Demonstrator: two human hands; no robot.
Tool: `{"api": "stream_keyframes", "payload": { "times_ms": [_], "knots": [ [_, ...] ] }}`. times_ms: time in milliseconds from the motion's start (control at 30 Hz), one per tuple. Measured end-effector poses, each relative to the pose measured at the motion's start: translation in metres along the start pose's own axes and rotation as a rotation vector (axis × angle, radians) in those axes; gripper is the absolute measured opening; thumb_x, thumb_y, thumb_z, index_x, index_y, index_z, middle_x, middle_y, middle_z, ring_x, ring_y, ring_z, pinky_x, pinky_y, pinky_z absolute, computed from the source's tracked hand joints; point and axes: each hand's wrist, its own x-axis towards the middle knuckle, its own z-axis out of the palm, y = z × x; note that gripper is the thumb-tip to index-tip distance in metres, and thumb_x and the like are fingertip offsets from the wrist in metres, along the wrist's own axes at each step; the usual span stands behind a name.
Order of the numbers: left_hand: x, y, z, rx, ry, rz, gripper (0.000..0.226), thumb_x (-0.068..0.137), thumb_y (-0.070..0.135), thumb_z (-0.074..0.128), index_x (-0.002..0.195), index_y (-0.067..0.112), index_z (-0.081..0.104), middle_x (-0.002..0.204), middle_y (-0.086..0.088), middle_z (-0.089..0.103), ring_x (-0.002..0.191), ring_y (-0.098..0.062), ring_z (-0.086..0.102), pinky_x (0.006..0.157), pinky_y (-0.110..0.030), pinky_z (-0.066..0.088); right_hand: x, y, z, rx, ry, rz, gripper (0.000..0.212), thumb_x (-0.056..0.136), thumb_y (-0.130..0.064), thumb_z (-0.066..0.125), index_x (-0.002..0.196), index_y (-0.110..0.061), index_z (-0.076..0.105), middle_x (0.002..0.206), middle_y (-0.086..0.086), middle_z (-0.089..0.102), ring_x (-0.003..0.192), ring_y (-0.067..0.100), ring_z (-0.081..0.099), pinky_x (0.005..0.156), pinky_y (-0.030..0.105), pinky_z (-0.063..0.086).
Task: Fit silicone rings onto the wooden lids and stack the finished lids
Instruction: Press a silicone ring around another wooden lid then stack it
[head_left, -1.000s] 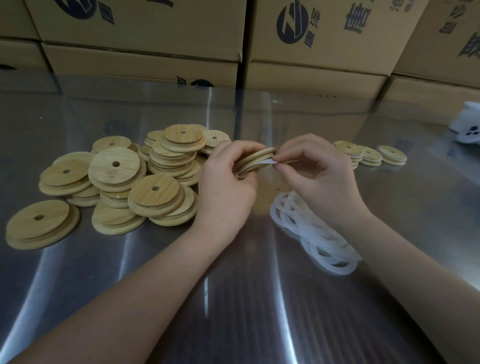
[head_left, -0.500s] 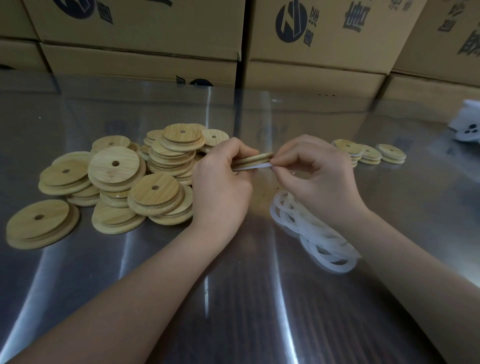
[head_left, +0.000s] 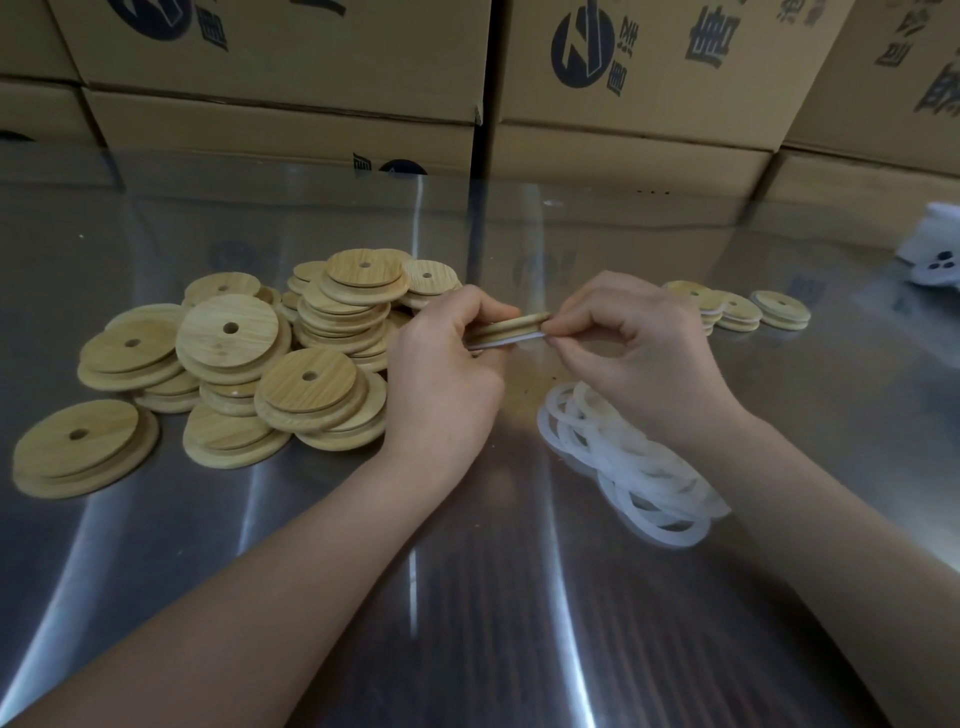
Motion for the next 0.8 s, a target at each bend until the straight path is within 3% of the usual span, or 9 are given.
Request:
{"api": "stream_keyframes", "payload": {
  "times_ms": [100, 267, 433, 600, 800],
  "knots": [
    [-0.001, 0.001, 0.001, 0.002, -0.031, 0.015, 0.021, 0.078, -0.002, 0.074, 0.089, 0.014, 0.069, 0.083, 0.009, 0.067, 0.082, -0.005, 0.063, 0.075, -0.023, 0.052, -0.001, -0.001, 0.001, -0.012, -0.009, -0.015, 0.006, 0.080, 0.008, 0.072, 0.083, 0.002, 0.072, 0.079, 0.013, 0.066, 0.075, 0.024, 0.065, 0.070, 0.033, 0.054],
    [-0.002, 0.002, 0.003, 0.074, -0.055, 0.016, 0.038, 0.079, 0.003, 0.075, 0.113, 0.017, 0.069, 0.101, 0.001, 0.062, 0.092, -0.004, 0.056, 0.084, -0.016, 0.046, -0.001, -0.005, 0.005, -0.088, -0.004, -0.076, 0.012, 0.079, 0.007, 0.072, 0.088, -0.001, 0.072, 0.084, 0.009, 0.066, 0.079, 0.020, 0.062, 0.074, 0.030, 0.051],
    [-0.003, 0.008, 0.002, -0.054, -0.030, -0.060, 0.033, 0.080, 0.001, 0.072, 0.104, 0.024, 0.071, 0.102, 0.003, 0.064, 0.097, -0.003, 0.058, 0.091, -0.021, 0.047, -0.003, -0.006, 0.010, -0.086, 0.039, -0.023, 0.011, 0.080, 0.003, 0.073, 0.089, -0.001, 0.067, 0.086, 0.009, 0.063, 0.081, 0.021, 0.060, 0.072, 0.039, 0.052],
    [-0.004, 0.011, 0.001, -0.106, -0.063, -0.072, 0.029, 0.081, -0.001, 0.070, 0.104, 0.016, 0.072, 0.095, 0.006, 0.069, 0.093, -0.005, 0.063, 0.087, -0.028, 0.052, -0.005, -0.005, 0.012, -0.065, 0.091, 0.004, 0.008, 0.081, 0.002, 0.074, 0.085, -0.001, 0.067, 0.084, 0.009, 0.064, 0.079, 0.022, 0.061, 0.068, 0.040, 0.054],
    [-0.004, 0.008, 0.000, 0.038, -0.049, 0.010, 0.019, 0.081, 0.007, 0.075, 0.096, 0.018, 0.071, 0.086, 0.013, 0.068, 0.085, -0.005, 0.064, 0.076, -0.033, 0.053, -0.006, -0.006, 0.015, -0.086, 0.124, -0.045, 0.009, 0.077, 0.009, 0.075, 0.077, 0.003, 0.069, 0.080, 0.014, 0.067, 0.076, 0.027, 0.066, 0.068, 0.040, 0.054]
  ]
}}
